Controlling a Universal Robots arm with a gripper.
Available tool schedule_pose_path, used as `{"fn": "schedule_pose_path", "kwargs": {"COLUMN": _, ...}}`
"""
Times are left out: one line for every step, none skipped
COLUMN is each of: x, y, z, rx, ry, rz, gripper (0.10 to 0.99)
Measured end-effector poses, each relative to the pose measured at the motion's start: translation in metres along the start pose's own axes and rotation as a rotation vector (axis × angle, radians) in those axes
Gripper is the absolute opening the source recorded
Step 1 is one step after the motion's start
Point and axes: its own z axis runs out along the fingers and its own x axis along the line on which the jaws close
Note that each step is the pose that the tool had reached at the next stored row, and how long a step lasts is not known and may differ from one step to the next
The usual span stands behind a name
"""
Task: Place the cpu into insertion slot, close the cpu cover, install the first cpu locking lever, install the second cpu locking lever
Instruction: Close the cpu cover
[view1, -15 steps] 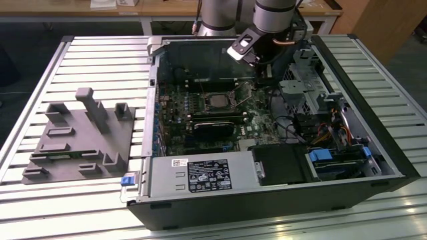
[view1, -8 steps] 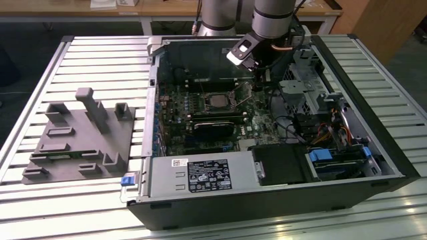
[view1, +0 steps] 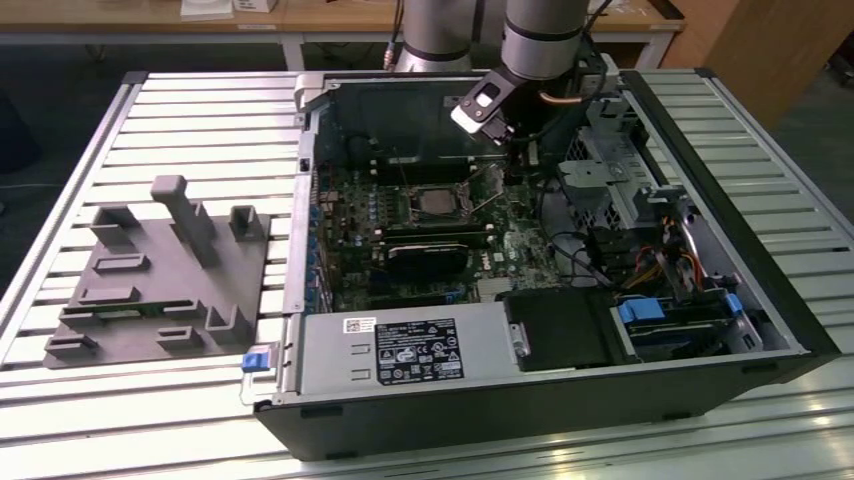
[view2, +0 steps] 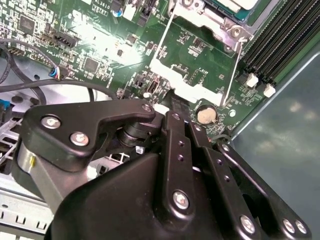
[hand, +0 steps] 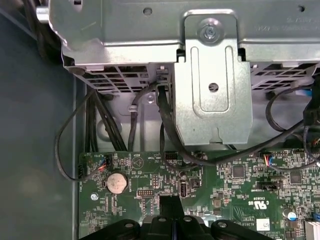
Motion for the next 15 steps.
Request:
{"fn": "schedule_pose_path", "kwargs": {"x": 0.0000, "y": -0.0008, "z": 0.0001, "rx": 0.000, "ry": 0.0001, "rz": 0.000, "gripper": 0.106}}
{"fn": "schedule_pose_path", "kwargs": {"x": -0.0001, "y": -0.0016, "z": 0.0003, "rx": 0.000, "ry": 0.0001, "rz": 0.000, "gripper": 0.106}}
{"fn": "schedule_pose_path", "kwargs": {"x": -0.0001, "y": -0.0018, "z": 0.0003, "rx": 0.000, "ry": 0.0000, "rz": 0.000, "gripper": 0.106}}
{"fn": "schedule_pose_path", "kwargs": {"x": -0.0001, "y": -0.0018, "z": 0.0003, "rx": 0.000, "ry": 0.0000, "rz": 0.000, "gripper": 0.106}}
{"fn": "schedule_pose_path", "kwargs": {"x": -0.0001, "y": -0.0018, "z": 0.0003, "rx": 0.000, "ry": 0.0001, "rz": 0.000, "gripper": 0.106}}
{"fn": "schedule_pose_path", "kwargs": {"x": -0.0001, "y": -0.0019, "z": 0.0003, "rx": 0.000, "ry": 0.0002, "rz": 0.000, "gripper": 0.106}}
{"fn": "schedule_pose_path", "kwargs": {"x": -0.0001, "y": -0.0019, "z": 0.0003, "rx": 0.000, "ry": 0.0002, "rz": 0.000, "gripper": 0.106}}
{"fn": "schedule_pose_path", "kwargs": {"x": -0.0001, "y": -0.0021, "z": 0.0003, "rx": 0.000, "ry": 0.0001, "rz": 0.000, "gripper": 0.106}}
{"fn": "schedule_pose_path", "kwargs": {"x": -0.0001, "y": -0.0026, "z": 0.0003, "rx": 0.000, "ry": 0.0002, "rz": 0.000, "gripper": 0.106}}
{"fn": "schedule_pose_path", "kwargs": {"x": -0.0001, "y": -0.0033, "z": 0.0003, "rx": 0.000, "ry": 0.0002, "rz": 0.000, "gripper": 0.106}}
{"fn": "schedule_pose_path", "kwargs": {"x": -0.0002, "y": -0.0040, "z": 0.0003, "rx": 0.000, "ry": 0.0001, "rz": 0.000, "gripper": 0.106}}
{"fn": "schedule_pose_path", "kwargs": {"x": -0.0002, "y": -0.0048, "z": 0.0002, "rx": 0.000, "ry": 0.0002, "rz": 0.000, "gripper": 0.106}}
{"fn": "schedule_pose_path", "kwargs": {"x": -0.0002, "y": -0.0058, "z": 0.0002, "rx": 0.000, "ry": 0.0002, "rz": 0.000, "gripper": 0.106}}
{"fn": "schedule_pose_path", "kwargs": {"x": -0.0003, "y": -0.0070, "z": 0.0002, "rx": 0.000, "ry": 0.0002, "rz": 0.000, "gripper": 0.106}}
{"fn": "schedule_pose_path", "kwargs": {"x": -0.0004, "y": -0.0080, "z": 0.0001, "rx": 0.000, "ry": 0.0001, "rz": 0.000, "gripper": 0.106}}
